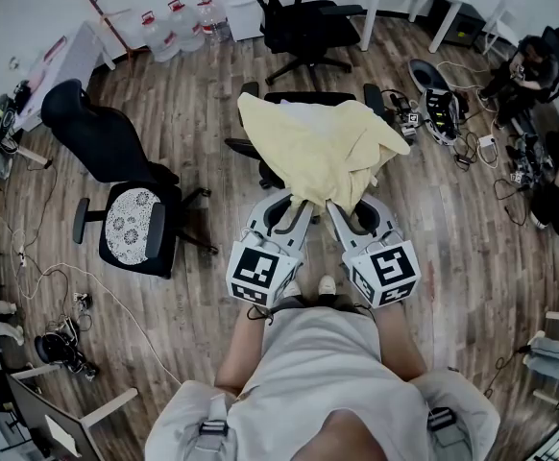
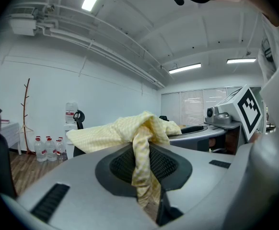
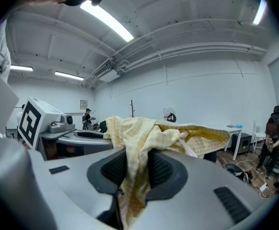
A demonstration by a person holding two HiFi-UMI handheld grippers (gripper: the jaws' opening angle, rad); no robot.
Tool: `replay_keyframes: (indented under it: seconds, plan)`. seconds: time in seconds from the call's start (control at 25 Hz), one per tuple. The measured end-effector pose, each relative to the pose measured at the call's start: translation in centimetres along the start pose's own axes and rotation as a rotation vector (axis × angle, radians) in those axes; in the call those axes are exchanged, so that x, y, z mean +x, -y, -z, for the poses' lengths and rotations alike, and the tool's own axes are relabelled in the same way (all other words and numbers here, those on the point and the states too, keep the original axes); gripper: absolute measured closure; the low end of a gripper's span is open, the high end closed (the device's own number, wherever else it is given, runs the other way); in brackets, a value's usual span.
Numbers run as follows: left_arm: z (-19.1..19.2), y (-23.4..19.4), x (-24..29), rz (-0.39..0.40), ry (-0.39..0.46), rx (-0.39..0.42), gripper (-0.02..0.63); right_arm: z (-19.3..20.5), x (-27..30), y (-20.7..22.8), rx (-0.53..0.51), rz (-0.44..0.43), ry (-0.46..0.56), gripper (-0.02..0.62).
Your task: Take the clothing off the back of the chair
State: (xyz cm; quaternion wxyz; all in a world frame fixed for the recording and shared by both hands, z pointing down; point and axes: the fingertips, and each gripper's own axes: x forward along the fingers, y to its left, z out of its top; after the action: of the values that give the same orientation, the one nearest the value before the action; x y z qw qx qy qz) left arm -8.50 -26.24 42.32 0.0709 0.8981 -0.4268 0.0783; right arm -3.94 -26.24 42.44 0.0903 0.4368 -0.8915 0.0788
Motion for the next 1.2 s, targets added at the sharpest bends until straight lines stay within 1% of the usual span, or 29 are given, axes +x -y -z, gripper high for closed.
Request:
replay_keyframes:
  seconds: [0.6, 1.2]
  plan:
    - [-0.2, 1.2, -2.3, 0.019, 0.017, 0.005, 0.531, -0.1, -1.8, -2.0, -0.002, 0.022, 0.009, 0.499]
    - [-0.3, 2.7, -4.6, 0.065, 0.025, 0.015, 0.531, -0.1, -3.9, -4.0, 0.001, 0.065, 0.012, 0.499]
